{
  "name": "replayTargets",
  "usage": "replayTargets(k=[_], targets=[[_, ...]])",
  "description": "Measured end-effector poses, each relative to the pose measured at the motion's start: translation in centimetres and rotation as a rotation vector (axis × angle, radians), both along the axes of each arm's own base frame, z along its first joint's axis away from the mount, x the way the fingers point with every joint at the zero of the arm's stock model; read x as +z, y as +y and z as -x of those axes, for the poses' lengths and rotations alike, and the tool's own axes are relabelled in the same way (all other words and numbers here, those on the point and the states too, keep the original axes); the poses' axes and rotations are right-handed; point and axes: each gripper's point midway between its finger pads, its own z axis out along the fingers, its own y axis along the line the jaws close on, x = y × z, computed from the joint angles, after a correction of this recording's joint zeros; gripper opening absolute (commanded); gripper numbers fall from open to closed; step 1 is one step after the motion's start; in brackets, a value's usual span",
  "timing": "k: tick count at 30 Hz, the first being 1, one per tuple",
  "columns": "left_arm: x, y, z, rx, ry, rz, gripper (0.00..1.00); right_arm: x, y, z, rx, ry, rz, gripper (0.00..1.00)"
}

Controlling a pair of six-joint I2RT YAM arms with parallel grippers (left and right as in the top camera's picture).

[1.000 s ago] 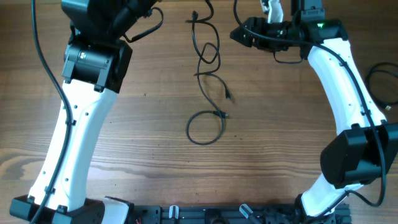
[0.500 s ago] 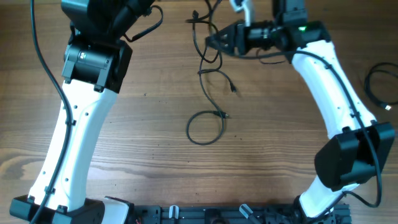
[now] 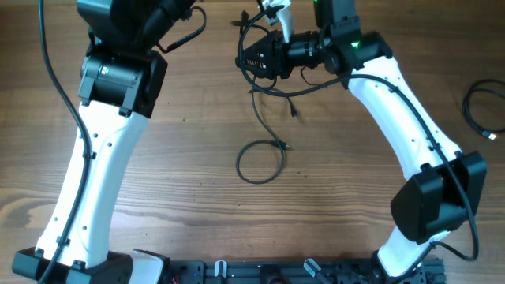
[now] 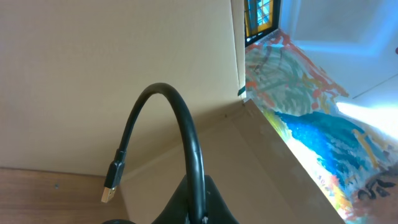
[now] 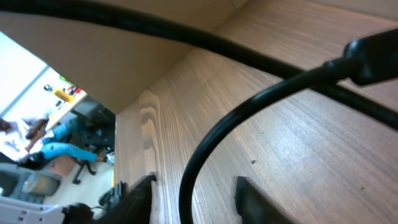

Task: Untangle cables

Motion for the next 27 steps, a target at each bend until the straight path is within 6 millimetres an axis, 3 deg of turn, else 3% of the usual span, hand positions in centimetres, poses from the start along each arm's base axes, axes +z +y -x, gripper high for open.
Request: replayTargets(k=[3, 8, 11, 17, 21, 24, 27], targets=[[0.0, 0.0, 0.0, 0.0, 0.0, 0.0, 0.04, -0.1, 0.0, 0.0, -0.002, 0.015, -0.002, 0.04], [-0.7, 0.3, -0.5, 0.025, 0.034, -0.005, 0.04, -0.2, -1.7, -0.9, -0.047, 0.061, -0.003, 0.05], [-1.4, 1.0, -1.0, 0.059, 0.064, -0.01, 0.04, 0.1, -4.6, -1.8, -0.115, 0.097, 0.0, 0.04], [-1.6, 3.8, -2.4, 0.143, 0.076, -0.006, 0.04, 2.7, -12.1, -3.3, -0.287, 0.123, -0.025, 0.04], [-1.6, 5.2, -2.9, 0.182, 0.077, -0.003, 0.04, 3.5, -15.3, -3.6, -0.329, 0.143, -0.063, 0.04], [-1.6, 6.0, -3.3, 0.216, 0.077, 0.001, 0.04, 3.5, -15.8, -3.3, -0.319, 0.154, -0.074, 0.04], [-1.1, 6.7, -3.6, 0.255, 0.061, 0.015, 0.04, 3.0, -14.6, -2.1, -0.272, 0.175, -0.062, 0.04]])
